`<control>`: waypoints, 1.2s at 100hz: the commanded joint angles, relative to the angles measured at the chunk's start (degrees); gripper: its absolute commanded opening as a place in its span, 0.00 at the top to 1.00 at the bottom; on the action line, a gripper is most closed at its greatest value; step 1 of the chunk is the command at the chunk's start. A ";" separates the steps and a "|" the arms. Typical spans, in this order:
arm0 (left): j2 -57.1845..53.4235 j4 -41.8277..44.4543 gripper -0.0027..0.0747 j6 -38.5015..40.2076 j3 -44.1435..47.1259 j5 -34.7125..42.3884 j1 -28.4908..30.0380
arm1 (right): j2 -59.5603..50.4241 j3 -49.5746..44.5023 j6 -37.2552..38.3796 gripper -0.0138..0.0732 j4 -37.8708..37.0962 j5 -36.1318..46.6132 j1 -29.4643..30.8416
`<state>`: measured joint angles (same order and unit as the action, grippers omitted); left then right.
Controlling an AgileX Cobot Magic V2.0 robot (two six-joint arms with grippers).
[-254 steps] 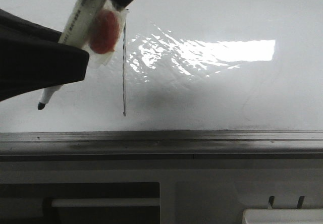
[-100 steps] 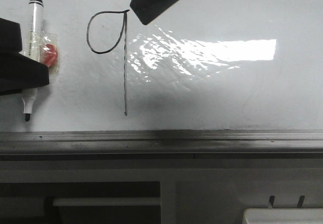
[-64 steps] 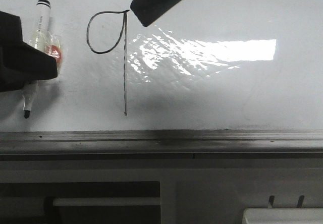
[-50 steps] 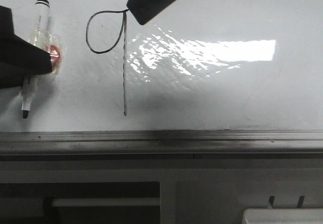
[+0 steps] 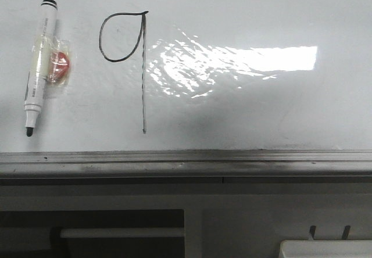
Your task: Write number 9 on whiteboard
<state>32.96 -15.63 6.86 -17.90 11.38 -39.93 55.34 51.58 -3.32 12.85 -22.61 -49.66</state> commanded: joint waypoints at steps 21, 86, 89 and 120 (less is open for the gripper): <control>-16.56 7.72 0.99 -0.09 6.35 1.06 0.02 | -25.02 -27.15 -0.10 0.92 -3.93 29.72 0.09; -31.89 7.53 0.99 -0.09 14.51 -1.50 0.02 | -56.39 -47.29 -0.10 0.92 -3.93 31.02 0.09; -31.89 7.53 0.99 -0.09 14.51 -1.50 0.02 | -56.39 -47.29 -0.10 0.92 -3.93 31.02 0.09; -31.89 7.53 0.99 -0.09 14.51 -1.50 0.02 | -56.39 -47.29 -0.10 0.92 -3.93 31.02 0.09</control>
<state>0.54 -8.17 6.66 -1.76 5.63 -39.93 -0.61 2.75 -3.32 9.49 3.64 -49.66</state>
